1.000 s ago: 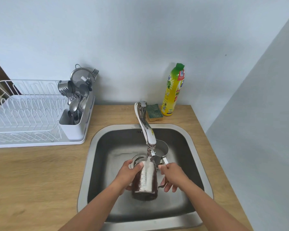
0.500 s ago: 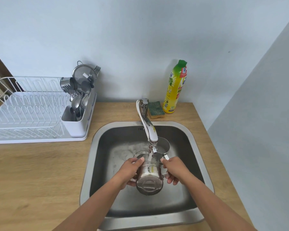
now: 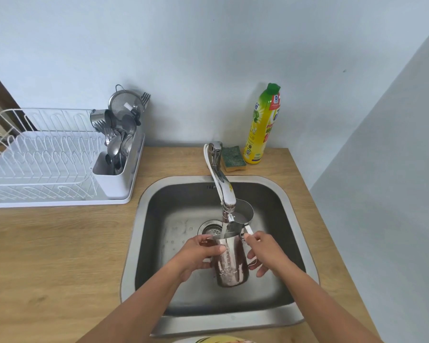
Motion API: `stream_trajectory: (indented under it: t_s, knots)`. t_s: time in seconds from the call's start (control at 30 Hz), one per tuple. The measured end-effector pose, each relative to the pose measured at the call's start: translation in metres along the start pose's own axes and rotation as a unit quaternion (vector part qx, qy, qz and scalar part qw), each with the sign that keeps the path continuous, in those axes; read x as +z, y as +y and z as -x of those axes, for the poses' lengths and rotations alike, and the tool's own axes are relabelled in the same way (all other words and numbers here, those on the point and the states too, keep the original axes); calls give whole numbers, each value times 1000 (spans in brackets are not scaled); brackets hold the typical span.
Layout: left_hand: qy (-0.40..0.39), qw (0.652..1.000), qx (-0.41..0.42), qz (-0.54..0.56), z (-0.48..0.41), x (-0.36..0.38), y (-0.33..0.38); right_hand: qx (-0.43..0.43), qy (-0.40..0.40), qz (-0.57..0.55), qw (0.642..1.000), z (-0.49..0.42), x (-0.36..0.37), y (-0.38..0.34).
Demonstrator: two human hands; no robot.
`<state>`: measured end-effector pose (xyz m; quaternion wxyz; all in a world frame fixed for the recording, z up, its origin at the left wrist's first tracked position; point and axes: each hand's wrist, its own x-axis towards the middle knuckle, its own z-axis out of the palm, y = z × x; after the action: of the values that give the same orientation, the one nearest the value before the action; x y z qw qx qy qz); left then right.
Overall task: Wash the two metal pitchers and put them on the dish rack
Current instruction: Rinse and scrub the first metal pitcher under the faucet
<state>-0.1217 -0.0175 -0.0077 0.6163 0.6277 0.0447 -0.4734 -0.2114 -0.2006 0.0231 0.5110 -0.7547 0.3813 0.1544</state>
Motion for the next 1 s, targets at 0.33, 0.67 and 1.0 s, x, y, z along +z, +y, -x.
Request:
stream_trajectory:
  t_s: [0.33,0.67,1.0]
  knots:
    - [54,994,90,-21,-1,7,0,-57,30,-62,996,-6,4,5]
    - [160,956,225,-105,5,10,-6,-93,55,-105,989,-16,15,1]
    - [209,890,271,-301,22,-9,10,-34,-90,-199,975,-18,37,-2]
